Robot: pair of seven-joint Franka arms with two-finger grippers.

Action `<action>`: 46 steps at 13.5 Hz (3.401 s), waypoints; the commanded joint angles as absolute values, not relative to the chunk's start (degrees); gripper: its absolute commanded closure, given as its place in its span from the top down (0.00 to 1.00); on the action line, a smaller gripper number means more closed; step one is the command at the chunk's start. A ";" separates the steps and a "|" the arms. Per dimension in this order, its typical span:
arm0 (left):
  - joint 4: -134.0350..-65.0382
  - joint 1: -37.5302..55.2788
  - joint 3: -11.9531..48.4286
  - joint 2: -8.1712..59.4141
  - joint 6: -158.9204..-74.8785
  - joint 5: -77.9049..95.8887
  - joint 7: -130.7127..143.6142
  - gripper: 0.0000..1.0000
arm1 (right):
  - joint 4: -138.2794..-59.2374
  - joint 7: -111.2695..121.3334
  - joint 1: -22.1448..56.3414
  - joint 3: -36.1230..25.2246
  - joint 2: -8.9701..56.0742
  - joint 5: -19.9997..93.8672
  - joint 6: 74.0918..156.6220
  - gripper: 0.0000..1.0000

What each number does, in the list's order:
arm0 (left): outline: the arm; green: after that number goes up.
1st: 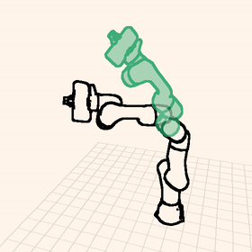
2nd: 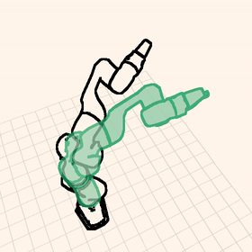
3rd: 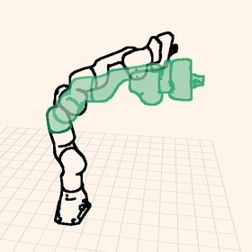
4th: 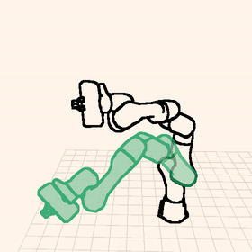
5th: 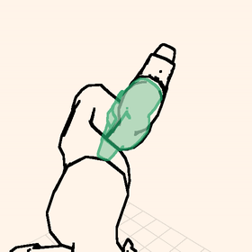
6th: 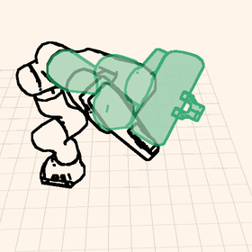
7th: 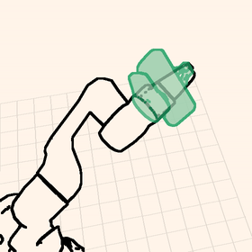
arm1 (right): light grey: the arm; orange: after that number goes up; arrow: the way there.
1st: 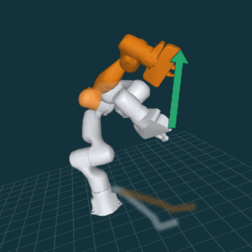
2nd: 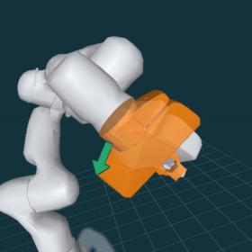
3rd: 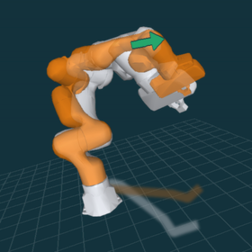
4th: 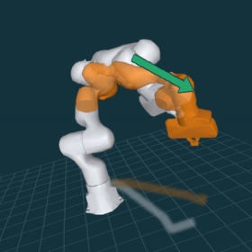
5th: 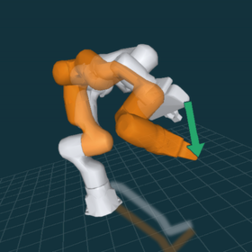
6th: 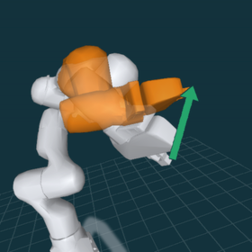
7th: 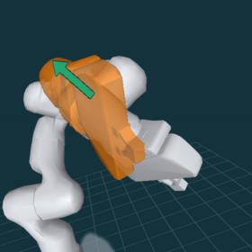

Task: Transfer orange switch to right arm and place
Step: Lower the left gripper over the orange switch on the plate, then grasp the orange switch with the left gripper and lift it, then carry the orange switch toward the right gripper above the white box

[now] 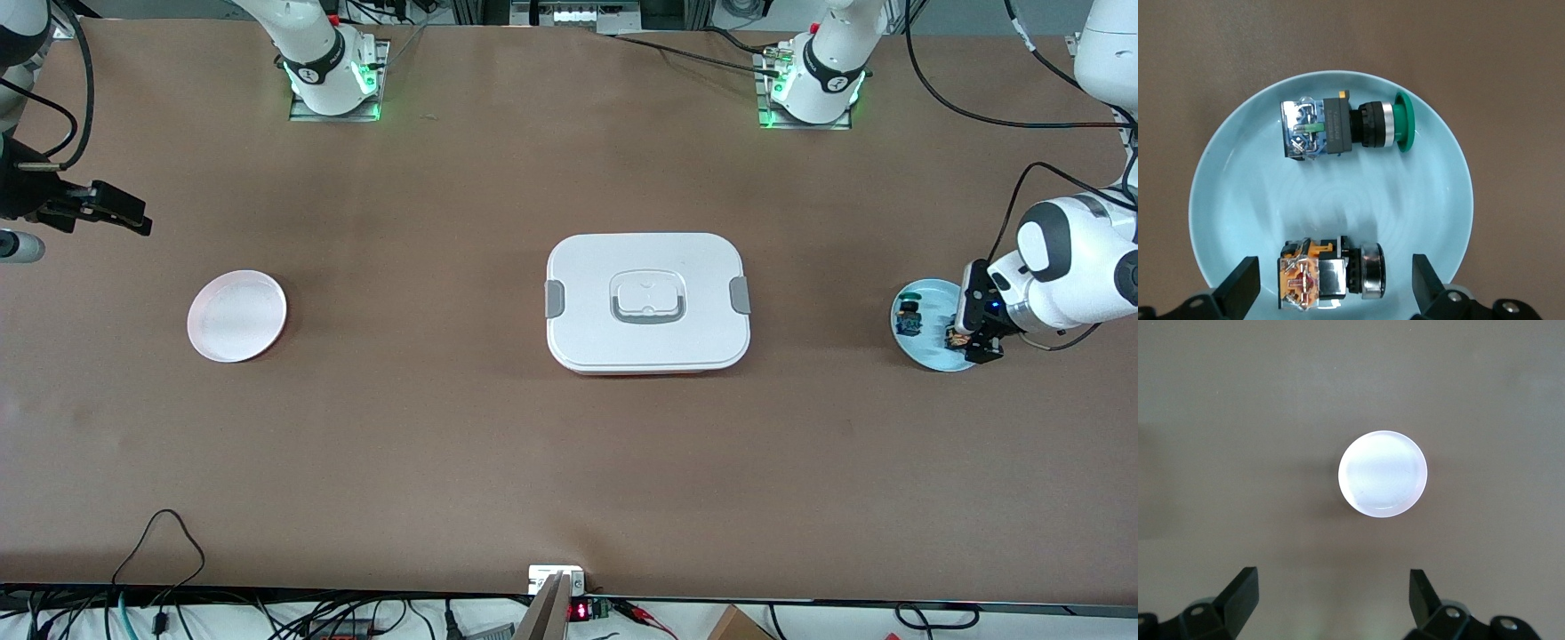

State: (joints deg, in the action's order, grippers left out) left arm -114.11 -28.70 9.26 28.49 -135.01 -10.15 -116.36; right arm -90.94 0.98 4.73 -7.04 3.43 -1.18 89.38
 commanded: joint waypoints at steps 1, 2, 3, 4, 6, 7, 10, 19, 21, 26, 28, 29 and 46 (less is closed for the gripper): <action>-112.50 -29.62 9.76 30.23 -136.05 -8.88 -118.12 1.00 | -90.44 0.44 4.83 -6.94 2.99 -1.05 88.86 1.00; -112.41 -29.71 9.76 30.58 -136.66 -8.88 -118.12 1.00 | -90.44 0.44 4.83 -6.94 2.99 -1.05 88.86 1.00; -112.33 -29.79 9.76 31.28 -137.19 -8.88 -118.21 1.00 | -90.44 0.44 4.83 -6.94 2.99 -1.05 88.86 1.00; -112.24 -30.32 9.76 31.64 -137.37 -8.88 -118.21 1.00 | -90.44 0.44 4.83 -6.94 3.08 -1.05 88.86 1.00; -112.24 -30.41 9.76 31.99 -138.07 -8.88 -118.21 1.00 | -90.44 0.44 4.83 -6.94 2.99 -1.05 88.95 1.00; -112.24 -30.50 9.84 32.17 -138.34 -8.88 -118.21 1.00 | -90.44 0.44 4.83 -6.94 2.99 -1.05 88.95 1.00; -112.24 -31.46 10.02 32.43 -138.95 -8.88 -118.21 0.99 | -90.44 0.44 4.83 -6.94 3.08 -1.05 88.77 1.00; -112.15 -31.82 11.16 32.00 -137.91 -6.52 -120.59 0.00 | -90.44 0.53 4.92 -6.94 3.08 -1.05 88.59 1.00; -108.92 -31.82 11.08 31.55 -131.88 -2.74 -120.50 0.00 | -90.44 0.53 4.83 -6.94 3.08 -1.05 88.59 1.00; -92.67 -30.67 12.73 32.08 -103.85 6.83 -120.50 0.00 | -90.35 0.62 4.92 -6.86 3.16 -1.76 89.30 1.00; -90.27 -30.41 14.32 32.17 -94.00 15.77 -120.06 0.00 | -90.35 1.14 4.83 -6.94 3.25 -1.76 89.03 1.00; -90.26 -29.89 14.85 32.34 -89.87 22.78 -119.88 0.00 | -90.35 1.23 4.75 -7.03 2.99 -1.84 88.86 1.00; -84.20 24.85 15.82 35.24 -124.41 110.19 -116.54 0.00 | -90.97 1.32 3.08 -7.47 7.02 28.81 82.71 1.00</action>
